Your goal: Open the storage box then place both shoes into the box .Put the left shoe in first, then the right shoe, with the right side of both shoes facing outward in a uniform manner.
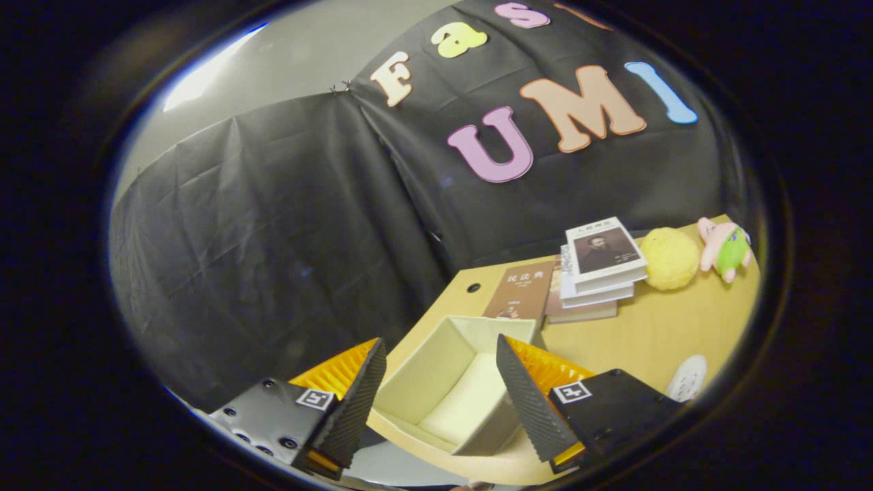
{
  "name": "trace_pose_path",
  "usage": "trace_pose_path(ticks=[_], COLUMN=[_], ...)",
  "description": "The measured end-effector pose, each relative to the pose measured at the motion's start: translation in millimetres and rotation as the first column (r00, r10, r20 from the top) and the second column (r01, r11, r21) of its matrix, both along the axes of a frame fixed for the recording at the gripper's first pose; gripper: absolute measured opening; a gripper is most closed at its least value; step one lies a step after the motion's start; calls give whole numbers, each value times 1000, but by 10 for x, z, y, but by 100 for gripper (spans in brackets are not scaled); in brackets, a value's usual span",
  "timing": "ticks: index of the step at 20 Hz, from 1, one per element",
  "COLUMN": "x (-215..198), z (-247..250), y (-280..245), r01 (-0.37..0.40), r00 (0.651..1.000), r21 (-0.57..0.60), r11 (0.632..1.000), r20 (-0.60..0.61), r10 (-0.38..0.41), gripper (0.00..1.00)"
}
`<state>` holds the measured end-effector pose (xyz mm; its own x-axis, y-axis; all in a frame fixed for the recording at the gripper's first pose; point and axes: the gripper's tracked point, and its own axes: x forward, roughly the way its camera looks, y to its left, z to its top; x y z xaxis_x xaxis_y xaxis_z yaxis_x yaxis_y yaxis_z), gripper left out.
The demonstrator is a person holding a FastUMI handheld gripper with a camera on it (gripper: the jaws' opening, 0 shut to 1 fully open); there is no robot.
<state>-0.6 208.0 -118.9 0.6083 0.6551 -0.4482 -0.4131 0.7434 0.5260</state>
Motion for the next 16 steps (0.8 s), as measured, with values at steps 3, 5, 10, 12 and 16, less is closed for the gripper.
trace_pose_path(ticks=[3,5,10,12,16], x=[61,59,28,0,-105], z=[-124,-241,-507,-609,-874], y=[-385,-621,-1084,-1256,-1468], r01=[48,73,106,113,78], r00=[998,997,994,993,997], r21=[-80,-136,-214,-259,-343], r11=[996,988,971,959,936], r20=[33,49,49,50,39], r10=[-46,-66,-98,-103,-69], gripper=[100,100,100,100,100])
